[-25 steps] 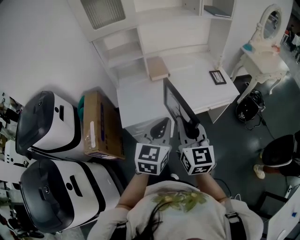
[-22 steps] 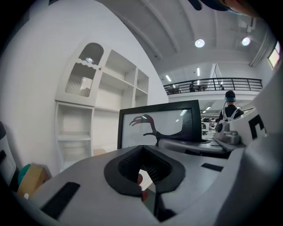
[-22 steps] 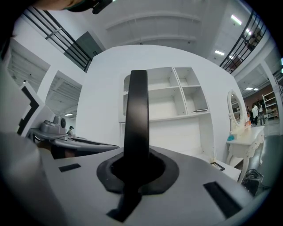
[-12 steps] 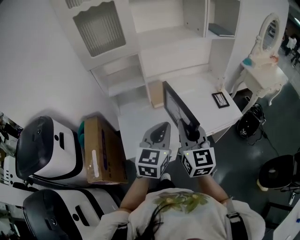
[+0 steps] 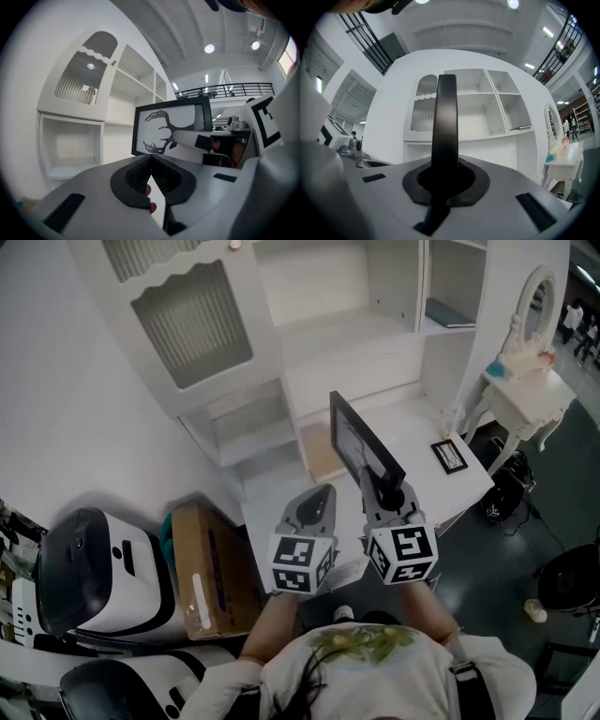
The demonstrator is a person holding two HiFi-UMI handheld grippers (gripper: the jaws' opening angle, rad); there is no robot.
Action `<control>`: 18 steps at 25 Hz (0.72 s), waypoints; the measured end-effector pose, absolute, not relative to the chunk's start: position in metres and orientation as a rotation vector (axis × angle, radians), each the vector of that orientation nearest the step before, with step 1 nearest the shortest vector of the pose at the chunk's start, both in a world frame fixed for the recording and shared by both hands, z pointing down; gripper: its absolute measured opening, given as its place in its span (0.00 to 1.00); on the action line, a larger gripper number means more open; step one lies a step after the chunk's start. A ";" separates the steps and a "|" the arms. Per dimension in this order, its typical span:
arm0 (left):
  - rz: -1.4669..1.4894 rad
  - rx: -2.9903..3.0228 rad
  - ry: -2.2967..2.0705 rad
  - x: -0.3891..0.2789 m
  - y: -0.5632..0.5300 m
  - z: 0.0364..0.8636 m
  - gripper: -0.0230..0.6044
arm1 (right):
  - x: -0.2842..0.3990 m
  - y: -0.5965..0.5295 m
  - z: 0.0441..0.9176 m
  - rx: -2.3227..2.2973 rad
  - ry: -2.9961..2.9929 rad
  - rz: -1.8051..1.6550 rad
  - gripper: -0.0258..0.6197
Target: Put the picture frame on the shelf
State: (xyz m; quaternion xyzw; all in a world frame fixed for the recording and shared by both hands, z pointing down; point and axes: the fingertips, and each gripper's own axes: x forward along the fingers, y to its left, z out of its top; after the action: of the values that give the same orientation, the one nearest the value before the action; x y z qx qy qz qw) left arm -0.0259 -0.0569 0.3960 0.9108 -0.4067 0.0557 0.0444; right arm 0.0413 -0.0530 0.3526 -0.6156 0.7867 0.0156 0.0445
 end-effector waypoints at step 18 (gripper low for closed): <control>0.356 3.051 -1.084 -0.005 -0.103 0.364 0.08 | 0.053 -0.119 0.297 -1.961 2.357 0.176 0.09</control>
State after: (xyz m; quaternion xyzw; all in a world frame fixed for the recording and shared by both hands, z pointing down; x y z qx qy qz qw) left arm -0.0053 -0.1028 0.3641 0.9351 -0.3322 0.1091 -0.0576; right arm 0.0525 -0.1190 0.2970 -0.6381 0.7670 0.0574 0.0352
